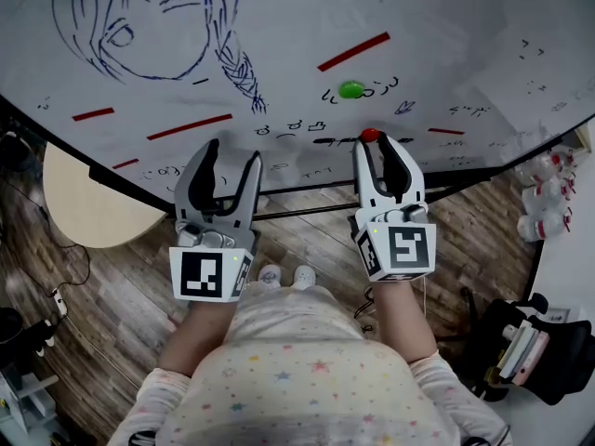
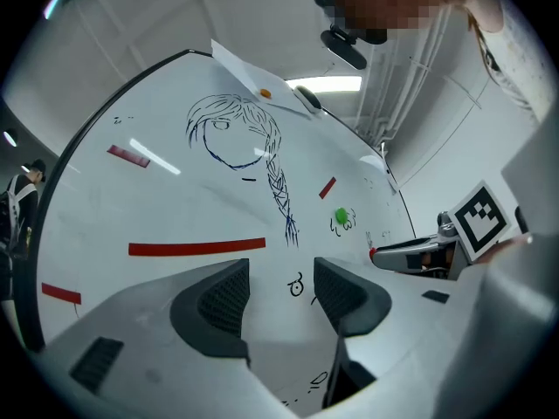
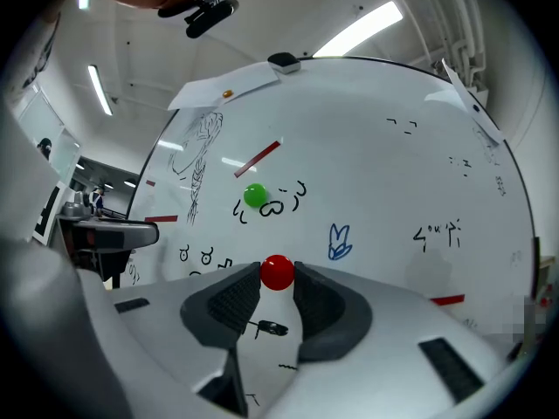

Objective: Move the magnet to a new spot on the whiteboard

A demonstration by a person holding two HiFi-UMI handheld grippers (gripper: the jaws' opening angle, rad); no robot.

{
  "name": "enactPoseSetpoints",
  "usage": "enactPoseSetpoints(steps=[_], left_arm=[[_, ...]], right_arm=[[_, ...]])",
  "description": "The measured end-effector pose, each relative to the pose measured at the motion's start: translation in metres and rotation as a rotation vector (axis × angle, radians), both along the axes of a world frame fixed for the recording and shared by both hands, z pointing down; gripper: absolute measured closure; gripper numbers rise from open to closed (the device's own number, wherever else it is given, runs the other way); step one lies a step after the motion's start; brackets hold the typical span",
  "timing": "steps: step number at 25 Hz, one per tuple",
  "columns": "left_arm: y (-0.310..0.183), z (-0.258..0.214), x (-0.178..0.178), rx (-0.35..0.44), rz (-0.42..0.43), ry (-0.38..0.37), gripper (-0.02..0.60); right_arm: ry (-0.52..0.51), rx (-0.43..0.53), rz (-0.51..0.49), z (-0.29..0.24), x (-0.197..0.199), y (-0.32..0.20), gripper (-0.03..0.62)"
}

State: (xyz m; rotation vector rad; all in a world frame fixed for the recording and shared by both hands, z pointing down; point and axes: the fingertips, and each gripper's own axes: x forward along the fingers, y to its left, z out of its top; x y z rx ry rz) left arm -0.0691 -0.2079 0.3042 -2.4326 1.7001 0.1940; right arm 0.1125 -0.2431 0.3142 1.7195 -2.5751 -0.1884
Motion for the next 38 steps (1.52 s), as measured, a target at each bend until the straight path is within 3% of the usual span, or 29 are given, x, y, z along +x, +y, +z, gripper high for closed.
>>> enactPoseSetpoints(steps=[38], left_arm=[[-0.009,0.032,0.005,-0.067,-0.002,-0.003,0.382]], right_arm=[[0.028,-0.093,0.01,0.072,-0.005,-0.02,0.474]])
